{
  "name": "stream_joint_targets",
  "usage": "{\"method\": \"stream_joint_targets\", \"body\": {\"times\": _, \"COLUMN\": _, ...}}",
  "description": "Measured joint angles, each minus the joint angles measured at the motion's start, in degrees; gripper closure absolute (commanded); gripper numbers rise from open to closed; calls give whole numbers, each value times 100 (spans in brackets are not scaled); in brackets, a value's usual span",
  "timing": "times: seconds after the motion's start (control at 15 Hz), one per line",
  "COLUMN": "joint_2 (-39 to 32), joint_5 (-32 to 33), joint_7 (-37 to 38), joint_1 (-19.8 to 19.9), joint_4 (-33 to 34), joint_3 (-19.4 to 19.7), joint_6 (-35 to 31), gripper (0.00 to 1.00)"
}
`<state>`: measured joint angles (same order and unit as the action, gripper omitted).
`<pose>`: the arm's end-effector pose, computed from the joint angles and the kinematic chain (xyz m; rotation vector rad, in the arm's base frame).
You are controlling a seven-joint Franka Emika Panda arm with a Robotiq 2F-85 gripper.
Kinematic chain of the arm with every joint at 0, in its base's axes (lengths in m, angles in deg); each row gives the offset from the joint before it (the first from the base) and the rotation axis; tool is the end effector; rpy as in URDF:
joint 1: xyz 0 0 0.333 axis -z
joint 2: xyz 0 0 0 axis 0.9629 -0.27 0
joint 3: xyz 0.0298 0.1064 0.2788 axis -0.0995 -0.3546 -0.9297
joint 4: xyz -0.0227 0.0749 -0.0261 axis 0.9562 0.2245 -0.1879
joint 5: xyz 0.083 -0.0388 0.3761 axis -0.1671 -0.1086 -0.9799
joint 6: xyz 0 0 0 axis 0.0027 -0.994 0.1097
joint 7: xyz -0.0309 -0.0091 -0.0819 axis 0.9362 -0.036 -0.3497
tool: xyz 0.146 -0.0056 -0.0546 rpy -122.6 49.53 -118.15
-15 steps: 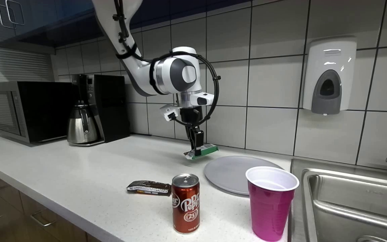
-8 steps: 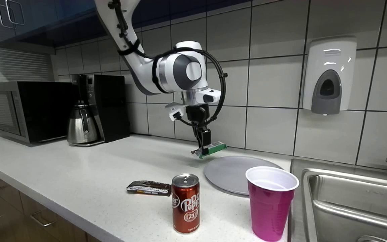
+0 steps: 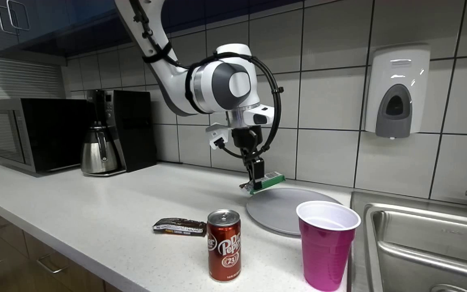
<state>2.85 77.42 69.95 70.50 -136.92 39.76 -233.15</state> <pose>0.5974 -0.0554 0.2208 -2.8768 1.1689 -0.3819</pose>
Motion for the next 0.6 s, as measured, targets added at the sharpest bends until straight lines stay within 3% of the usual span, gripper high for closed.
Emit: {"method": "stream_joint_targets", "body": {"times": 0.6, "joint_2": 85, "joint_5": -171, "joint_7": -50, "joint_1": 281, "joint_4": -401, "joint_3": 82, "joint_6": -401, "gripper": 82}}
